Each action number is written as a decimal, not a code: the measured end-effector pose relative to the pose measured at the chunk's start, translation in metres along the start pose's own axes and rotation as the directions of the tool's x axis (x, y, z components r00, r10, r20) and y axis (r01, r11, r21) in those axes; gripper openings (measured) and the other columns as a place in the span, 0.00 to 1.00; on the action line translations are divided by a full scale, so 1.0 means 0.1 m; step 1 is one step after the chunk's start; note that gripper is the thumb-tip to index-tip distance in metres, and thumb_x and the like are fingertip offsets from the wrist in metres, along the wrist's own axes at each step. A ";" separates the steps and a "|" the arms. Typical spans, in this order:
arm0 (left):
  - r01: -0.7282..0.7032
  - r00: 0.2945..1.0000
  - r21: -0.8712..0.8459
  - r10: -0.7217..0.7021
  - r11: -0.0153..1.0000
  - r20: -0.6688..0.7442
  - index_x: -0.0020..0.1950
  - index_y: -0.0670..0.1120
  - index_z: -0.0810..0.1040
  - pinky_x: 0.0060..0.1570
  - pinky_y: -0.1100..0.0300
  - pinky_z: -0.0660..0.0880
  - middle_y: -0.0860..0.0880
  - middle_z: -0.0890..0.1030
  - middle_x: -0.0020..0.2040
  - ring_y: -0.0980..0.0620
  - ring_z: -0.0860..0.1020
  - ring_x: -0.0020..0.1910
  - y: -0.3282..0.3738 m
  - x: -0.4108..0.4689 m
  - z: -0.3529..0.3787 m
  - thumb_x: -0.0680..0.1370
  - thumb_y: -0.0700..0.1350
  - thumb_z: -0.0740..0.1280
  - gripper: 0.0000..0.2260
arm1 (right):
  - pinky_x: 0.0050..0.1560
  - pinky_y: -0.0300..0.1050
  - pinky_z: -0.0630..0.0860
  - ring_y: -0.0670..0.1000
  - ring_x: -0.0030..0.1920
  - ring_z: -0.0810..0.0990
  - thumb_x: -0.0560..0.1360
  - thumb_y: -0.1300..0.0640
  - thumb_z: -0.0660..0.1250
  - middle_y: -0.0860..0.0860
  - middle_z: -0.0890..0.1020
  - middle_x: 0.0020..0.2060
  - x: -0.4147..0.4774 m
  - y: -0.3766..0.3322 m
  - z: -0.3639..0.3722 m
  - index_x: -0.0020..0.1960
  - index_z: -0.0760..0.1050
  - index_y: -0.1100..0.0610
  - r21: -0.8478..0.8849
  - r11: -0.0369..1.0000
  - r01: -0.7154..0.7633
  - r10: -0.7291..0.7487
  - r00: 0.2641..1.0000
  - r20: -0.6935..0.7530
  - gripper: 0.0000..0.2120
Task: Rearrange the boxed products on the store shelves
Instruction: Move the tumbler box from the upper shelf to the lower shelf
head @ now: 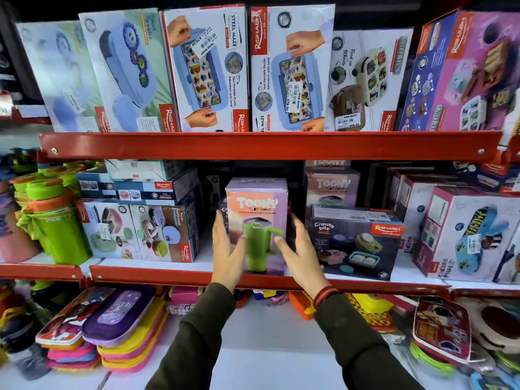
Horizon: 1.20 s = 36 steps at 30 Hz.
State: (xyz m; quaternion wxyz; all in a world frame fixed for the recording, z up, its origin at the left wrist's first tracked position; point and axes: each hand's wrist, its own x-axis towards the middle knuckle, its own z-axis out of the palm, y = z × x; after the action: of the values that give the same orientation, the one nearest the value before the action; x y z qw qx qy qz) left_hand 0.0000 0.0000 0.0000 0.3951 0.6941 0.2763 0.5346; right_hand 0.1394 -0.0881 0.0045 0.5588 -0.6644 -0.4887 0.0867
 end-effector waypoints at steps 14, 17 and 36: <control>-0.086 0.994 -0.089 0.079 0.992 -0.072 0.78 0.60 0.63 0.71 0.54 0.72 0.56 0.73 0.67 0.61 0.73 0.67 0.23 -0.26 0.00 0.80 0.56 0.64 0.26 | 0.74 0.38 0.63 0.39 0.75 0.65 0.82 0.47 0.65 0.45 0.66 0.75 -0.38 -0.23 -0.25 0.81 0.53 0.40 -0.011 0.982 0.187 -0.188 0.977 -0.101 0.33; -0.149 0.982 -0.043 0.142 0.988 -0.122 0.78 0.55 0.64 0.62 0.62 0.73 0.52 0.73 0.59 0.59 0.75 0.58 0.21 -0.53 0.06 0.80 0.57 0.62 0.26 | 0.71 0.24 0.60 0.29 0.72 0.63 0.81 0.51 0.67 0.44 0.67 0.71 -0.65 -0.12 -0.29 0.81 0.57 0.46 -0.012 0.978 0.210 -0.209 0.964 -0.162 0.32; 0.133 0.985 0.142 -0.147 0.981 0.087 0.74 0.67 0.58 0.66 0.62 0.70 0.59 0.70 0.69 0.61 0.71 0.68 -0.83 -1.91 0.13 0.78 0.58 0.63 0.25 | 0.69 0.27 0.65 0.35 0.70 0.68 0.79 0.55 0.68 0.49 0.70 0.71 -1.90 1.09 0.01 0.75 0.56 0.44 -0.076 0.992 -0.096 0.092 0.995 -0.049 0.31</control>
State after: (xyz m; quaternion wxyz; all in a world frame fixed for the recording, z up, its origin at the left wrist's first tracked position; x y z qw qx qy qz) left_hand -0.0370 -0.1126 -0.1719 0.3966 0.7235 0.3406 0.4508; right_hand 0.1030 -0.2182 -0.1676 0.5385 -0.7098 -0.4472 0.0787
